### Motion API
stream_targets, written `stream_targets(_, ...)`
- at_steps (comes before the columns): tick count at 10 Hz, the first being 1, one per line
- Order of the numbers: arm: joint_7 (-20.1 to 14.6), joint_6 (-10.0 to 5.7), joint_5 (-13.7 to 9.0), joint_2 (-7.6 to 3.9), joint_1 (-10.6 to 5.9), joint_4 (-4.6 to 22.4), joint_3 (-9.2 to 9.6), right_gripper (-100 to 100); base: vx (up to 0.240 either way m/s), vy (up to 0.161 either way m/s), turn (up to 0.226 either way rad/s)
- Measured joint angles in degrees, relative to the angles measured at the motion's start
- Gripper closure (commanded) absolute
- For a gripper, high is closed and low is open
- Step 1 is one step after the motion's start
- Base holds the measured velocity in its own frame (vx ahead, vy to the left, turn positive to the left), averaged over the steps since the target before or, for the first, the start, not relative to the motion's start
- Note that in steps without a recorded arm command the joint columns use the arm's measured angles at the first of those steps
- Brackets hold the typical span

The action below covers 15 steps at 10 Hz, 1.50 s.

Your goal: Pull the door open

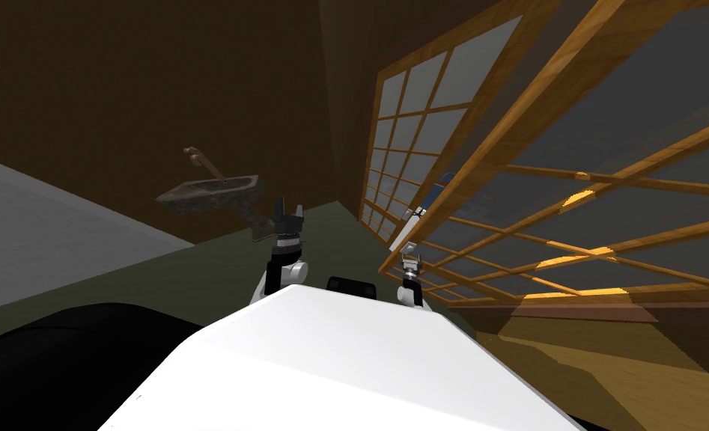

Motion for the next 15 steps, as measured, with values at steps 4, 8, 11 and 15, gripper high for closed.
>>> stream_targets(4, -6.08, 0.22, -2.47, 0.28, -0.12, -0.72, 1.22, -100, -0.073, -0.024, 0.047)
stream_targets(8, -11.82, 0.55, -4.51, 0.46, -0.23, -1.39, 2.21, -100, -0.064, -0.015, 0.050)
stream_targets(11, -16.06, 0.86, -6.09, 0.64, -0.14, -2.18, 2.97, -100, -0.066, -0.022, 0.051)
stream_targets(15, -21.65, 1.16, -8.19, 0.86, -0.19, -2.94, 3.98, -100, -0.071, -0.015, 0.044)
